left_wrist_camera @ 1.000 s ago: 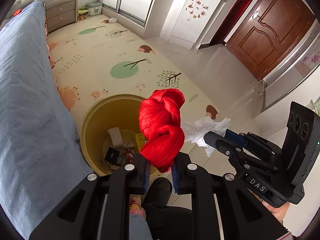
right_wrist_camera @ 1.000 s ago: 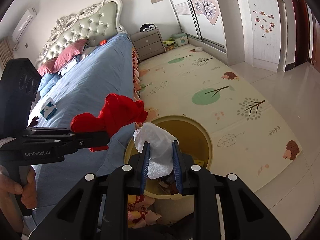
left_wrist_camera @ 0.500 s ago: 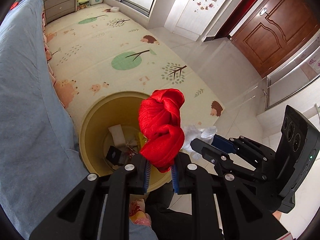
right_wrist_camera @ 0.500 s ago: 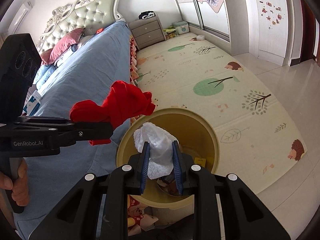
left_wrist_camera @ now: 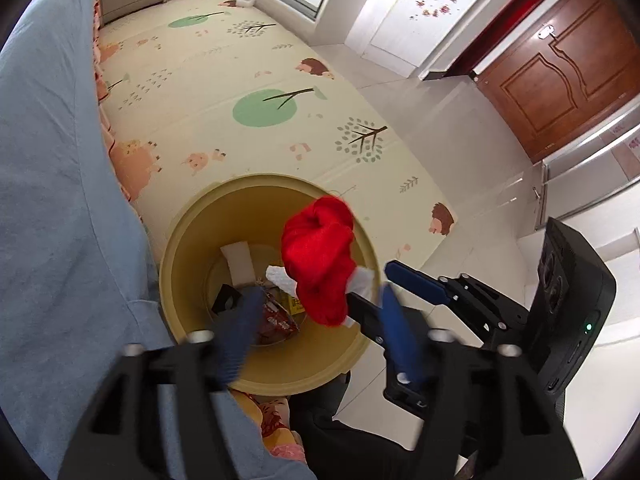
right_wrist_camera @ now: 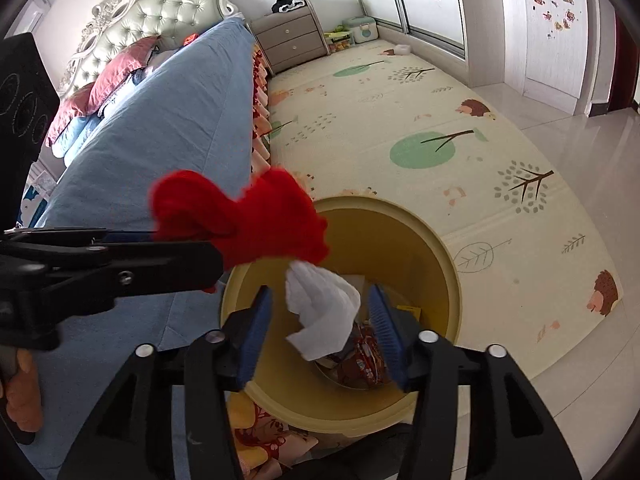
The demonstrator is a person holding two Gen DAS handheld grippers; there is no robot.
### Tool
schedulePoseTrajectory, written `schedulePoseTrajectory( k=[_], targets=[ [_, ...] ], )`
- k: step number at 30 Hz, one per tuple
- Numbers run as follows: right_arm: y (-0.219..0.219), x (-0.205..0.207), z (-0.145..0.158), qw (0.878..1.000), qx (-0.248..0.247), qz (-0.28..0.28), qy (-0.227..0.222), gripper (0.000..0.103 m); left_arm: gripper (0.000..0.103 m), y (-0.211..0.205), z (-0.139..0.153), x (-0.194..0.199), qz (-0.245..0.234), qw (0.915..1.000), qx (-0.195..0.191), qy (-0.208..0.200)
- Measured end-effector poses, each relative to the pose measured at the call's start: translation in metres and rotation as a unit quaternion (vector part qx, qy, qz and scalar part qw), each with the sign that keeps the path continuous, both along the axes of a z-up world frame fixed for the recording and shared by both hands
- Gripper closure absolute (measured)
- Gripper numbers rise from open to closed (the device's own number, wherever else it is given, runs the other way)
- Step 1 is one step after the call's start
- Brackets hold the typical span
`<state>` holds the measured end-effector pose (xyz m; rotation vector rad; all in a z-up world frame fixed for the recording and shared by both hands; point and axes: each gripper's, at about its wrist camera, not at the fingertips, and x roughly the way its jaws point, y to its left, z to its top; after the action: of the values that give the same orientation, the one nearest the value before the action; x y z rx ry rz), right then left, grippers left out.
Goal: Collect trash
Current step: 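Carry the sock and tissue to the bin and open both grippers, then move both open grippers back to the milk carton and dark red sock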
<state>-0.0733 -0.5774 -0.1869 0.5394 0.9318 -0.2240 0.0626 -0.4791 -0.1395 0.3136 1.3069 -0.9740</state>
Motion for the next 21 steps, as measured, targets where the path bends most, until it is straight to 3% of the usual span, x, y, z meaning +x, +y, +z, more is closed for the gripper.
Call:
schedulePoseTrajectory(
  k=[5, 14, 21],
  targets=[
    [0.004, -0.007, -0.007, 1.0, 0.012, -0.001, 0.008, 0.05, 0.011, 0.005, -0.008, 0.01, 0.023, 0.9994, 0.01, 0.025],
    [0.005, -0.023, -0.003, 1.0, 0.02, -0.011, 0.01, 0.05, 0.011, 0.0, -0.001, -0.005, -0.005, 0.9994, 0.012, -0.031],
    [0.008, -0.034, 0.004, 1.0, 0.021, -0.02, 0.007, 0.049, 0.011, 0.005, 0.009, -0.007, -0.002, 0.9985, -0.01, -0.053]
  ],
)
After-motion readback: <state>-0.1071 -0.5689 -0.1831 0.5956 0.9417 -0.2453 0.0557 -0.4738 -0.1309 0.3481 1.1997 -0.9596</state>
